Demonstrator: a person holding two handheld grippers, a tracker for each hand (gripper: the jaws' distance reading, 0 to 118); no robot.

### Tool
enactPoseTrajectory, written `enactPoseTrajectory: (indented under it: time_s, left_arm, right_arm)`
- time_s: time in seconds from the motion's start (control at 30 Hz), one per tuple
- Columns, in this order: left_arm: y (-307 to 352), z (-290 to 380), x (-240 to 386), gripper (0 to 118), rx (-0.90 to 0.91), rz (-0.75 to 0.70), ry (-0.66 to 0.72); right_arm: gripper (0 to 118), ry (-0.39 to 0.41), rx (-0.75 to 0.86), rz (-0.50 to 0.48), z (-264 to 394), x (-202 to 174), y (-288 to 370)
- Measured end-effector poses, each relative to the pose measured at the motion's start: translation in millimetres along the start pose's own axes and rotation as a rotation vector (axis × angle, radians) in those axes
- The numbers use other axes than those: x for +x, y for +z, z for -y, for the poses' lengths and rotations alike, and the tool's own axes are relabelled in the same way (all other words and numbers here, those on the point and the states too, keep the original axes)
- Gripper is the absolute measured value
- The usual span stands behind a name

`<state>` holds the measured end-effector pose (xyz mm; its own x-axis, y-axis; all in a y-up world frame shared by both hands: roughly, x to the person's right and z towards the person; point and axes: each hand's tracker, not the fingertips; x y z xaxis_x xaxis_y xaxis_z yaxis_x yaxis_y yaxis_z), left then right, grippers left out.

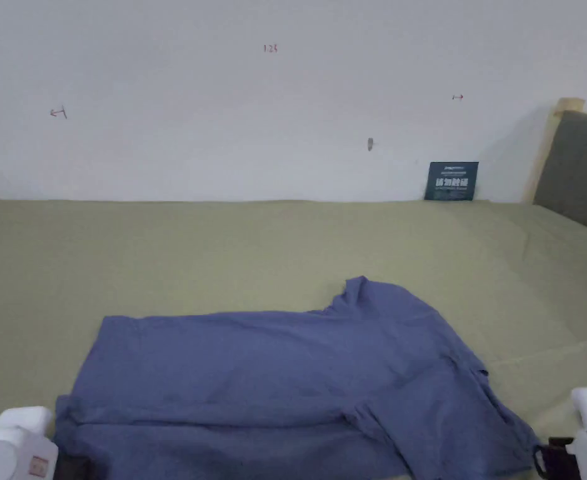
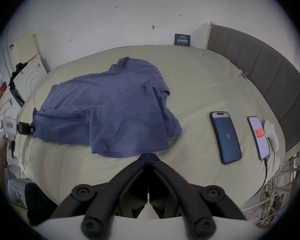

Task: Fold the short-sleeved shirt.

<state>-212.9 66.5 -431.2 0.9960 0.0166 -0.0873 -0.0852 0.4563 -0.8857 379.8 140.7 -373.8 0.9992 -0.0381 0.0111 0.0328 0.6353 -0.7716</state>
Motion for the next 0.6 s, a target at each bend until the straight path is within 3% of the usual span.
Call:
enactPoseTrajectory:
  time_s: [0.03, 0.07, 0.13, 0.17, 0.23, 0.3, 0.4, 0.43, 0.47, 0.5, 0.53, 0.57, 0.6]
  left_arm:
    - [5, 1, -1, 91, 0.031, -0.034, 0.007]
    - [10, 1, -2, 82, 0.045, -0.014, 0.002]
    - [24, 5, 3, 26, 0.069, 0.012, -0.003]
    - [27, 6, 6, 6, 0.090, -0.010, -0.013]
    - [28, 5, 9, 5, 0.082, 0.004, -0.024]
    - [30, 5, 10, 5, 0.080, -0.003, -0.033]
    - [31, 4, 7, 5, 0.072, 0.012, -0.003]
    - [32, 5, 6, 5, 0.075, 0.016, 0.005]
    - [33, 6, 5, 5, 0.075, 0.022, 0.008]
    - [35, 6, 5, 5, 0.075, 0.026, 0.008]
    - [38, 3, 3, 5, 0.077, 0.032, 0.010]
    - [40, 4, 3, 5, 0.077, 0.033, 0.007]
    - [43, 4, 5, 5, 0.082, 0.029, -0.002]
  right_arm:
    - [3, -0.018, -0.002, 0.003, -4, 4, -4]
    - [17, -0.029, -0.017, 0.006, -11, 9, -10]
    - [93, -0.054, -0.086, -0.005, -21, 15, -28]
    - [113, -0.045, -0.089, -0.009, -27, 17, -39]
    - [107, -0.031, -0.086, -0.011, -35, 19, -58]
    - [104, -0.023, -0.132, 0.053, -43, 19, -78]
    - [101, 0.006, -0.164, 0.037, -45, 22, -104]
    - [90, 0.016, -0.193, 0.029, -46, 22, -109]
    - [62, 0.014, -0.221, 0.016, -47, 21, -109]
    - [19, -0.011, -0.245, -0.030, -46, 23, -107]
    - [8, -0.069, -0.222, -0.106, -46, 23, -101]
    - [7, -0.089, -0.181, -0.076, -47, 17, -91]
    - [7, -0.031, -0.181, 0.001, -48, 10, -86]
